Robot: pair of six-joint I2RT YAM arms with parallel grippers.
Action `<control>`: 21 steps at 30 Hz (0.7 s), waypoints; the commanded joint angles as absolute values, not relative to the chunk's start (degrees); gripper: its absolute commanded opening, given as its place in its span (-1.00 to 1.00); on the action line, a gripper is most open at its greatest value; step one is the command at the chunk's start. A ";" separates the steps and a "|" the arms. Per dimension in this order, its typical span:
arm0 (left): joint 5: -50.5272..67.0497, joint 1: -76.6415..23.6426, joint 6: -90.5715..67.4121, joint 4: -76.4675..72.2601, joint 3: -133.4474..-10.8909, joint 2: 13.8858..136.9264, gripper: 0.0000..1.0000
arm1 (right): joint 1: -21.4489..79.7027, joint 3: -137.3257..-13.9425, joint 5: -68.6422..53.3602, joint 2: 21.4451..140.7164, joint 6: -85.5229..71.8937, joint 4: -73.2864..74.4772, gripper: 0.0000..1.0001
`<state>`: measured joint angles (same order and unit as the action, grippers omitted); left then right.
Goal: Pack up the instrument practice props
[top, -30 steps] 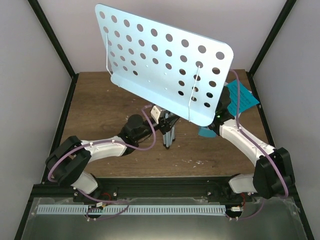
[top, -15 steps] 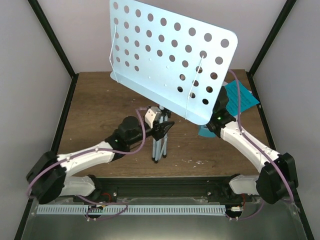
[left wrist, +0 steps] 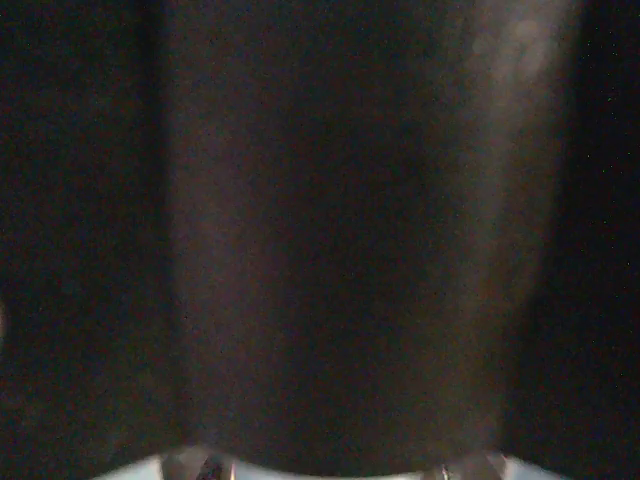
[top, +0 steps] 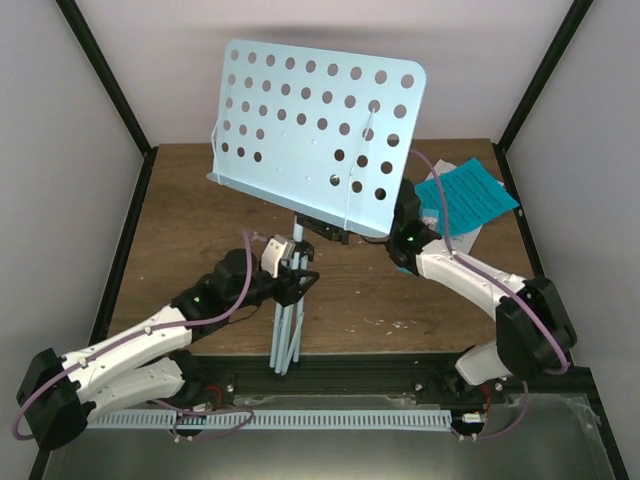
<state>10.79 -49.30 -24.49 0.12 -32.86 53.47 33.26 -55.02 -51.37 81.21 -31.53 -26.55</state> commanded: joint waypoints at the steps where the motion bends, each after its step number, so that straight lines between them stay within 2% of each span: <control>1: 10.68 -49.32 -26.87 -4.43 -35.14 45.31 -1.00 | 25.61 -55.33 -32.82 85.14 -31.00 -29.37 -0.72; 4: 9.91 -48.97 -26.99 -3.07 -36.33 47.05 -1.00 | 24.61 -53.61 -32.94 87.10 -31.75 -31.07 -0.69; 6: 8.93 -48.02 -28.41 -2.93 -36.44 48.74 -1.00 | 24.31 -52.73 -33.46 87.88 -31.98 -32.04 -0.52; 9: 8.31 -45.33 -31.74 -5.91 -35.49 51.17 -1.00 | 24.08 -51.82 -33.86 87.49 -31.87 -32.45 -0.13; 13: 6.61 -43.33 -31.63 -10.33 -34.95 55.01 -1.00 | 24.09 -50.43 -33.10 85.06 -30.58 -32.22 0.15; 15: 5.13 -42.97 -31.00 -11.98 -34.96 57.13 -1.00 | 24.07 -49.87 -32.61 83.78 -29.61 -31.16 0.25; 21: -0.66 -41.76 -31.18 -14.78 -34.37 62.86 -1.00 | 24.11 -46.25 -31.41 79.07 -28.19 -29.41 0.31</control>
<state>5.56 -42.26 -35.94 2.20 -32.53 63.22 23.83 -48.01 -33.76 83.40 -30.22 -30.17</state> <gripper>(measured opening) 0.494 0.642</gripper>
